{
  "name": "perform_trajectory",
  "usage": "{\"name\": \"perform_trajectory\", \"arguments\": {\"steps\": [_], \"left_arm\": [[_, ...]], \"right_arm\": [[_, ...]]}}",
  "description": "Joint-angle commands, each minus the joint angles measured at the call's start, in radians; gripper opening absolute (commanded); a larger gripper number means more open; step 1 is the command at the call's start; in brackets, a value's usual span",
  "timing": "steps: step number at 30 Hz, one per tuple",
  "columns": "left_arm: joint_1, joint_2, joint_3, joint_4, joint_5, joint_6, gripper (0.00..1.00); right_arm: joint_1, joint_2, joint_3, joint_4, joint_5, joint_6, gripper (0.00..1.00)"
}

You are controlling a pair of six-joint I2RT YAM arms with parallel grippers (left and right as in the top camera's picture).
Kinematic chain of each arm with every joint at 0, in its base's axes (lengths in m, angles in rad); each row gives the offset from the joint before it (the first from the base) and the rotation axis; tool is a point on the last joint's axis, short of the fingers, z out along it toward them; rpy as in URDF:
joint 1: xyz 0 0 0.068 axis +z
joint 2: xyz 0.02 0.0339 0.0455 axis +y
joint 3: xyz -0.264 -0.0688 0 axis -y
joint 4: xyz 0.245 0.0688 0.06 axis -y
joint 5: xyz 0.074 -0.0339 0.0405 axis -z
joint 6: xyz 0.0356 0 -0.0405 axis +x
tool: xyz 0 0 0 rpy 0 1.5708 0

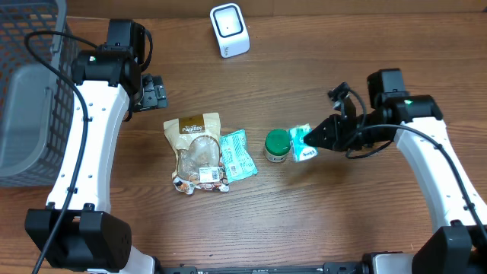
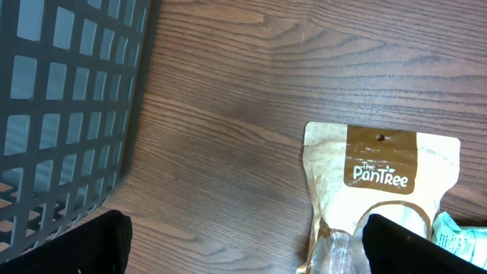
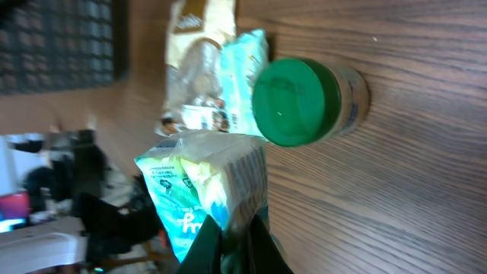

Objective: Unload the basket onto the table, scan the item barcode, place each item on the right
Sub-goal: 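Lift the Kleenex pack and hold it upright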

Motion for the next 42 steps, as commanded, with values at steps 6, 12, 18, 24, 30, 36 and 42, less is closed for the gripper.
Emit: {"name": "perform_trajectory", "arguments": {"steps": [6, 12, 18, 24, 30, 36, 42], "left_arm": [[0.005, 0.004, 0.014, 0.001, -0.013, 0.007, 1.00], [0.005, 0.004, 0.014, 0.001, -0.013, 0.007, 1.00], [0.005, 0.004, 0.014, 0.001, -0.013, 0.007, 1.00], [0.005, 0.004, 0.014, 0.001, -0.013, 0.007, 1.00], [0.005, 0.004, 0.014, 0.001, -0.013, 0.007, 1.00], [0.005, 0.004, 0.014, 0.001, -0.013, 0.007, 0.99], [0.005, 0.004, 0.014, 0.001, -0.013, 0.007, 0.99]], "right_arm": [[-0.139, -0.018, 0.031, -0.004, -0.258, -0.005, 0.04], [-0.154, -0.018, 0.031, -0.006, -0.278, -0.029, 0.04], [-0.153, -0.018, 0.031, -0.014, -0.278, -0.031, 0.04], [-0.147, -0.018, 0.031, -0.025, -0.278, -0.031, 0.04], [-0.129, -0.018, 0.031, -0.024, -0.278, -0.031, 0.04], [-0.129, -0.018, 0.031, -0.020, -0.278, -0.031, 0.04], [-0.129, -0.018, 0.031, -0.021, -0.278, -0.031, 0.04]]}}
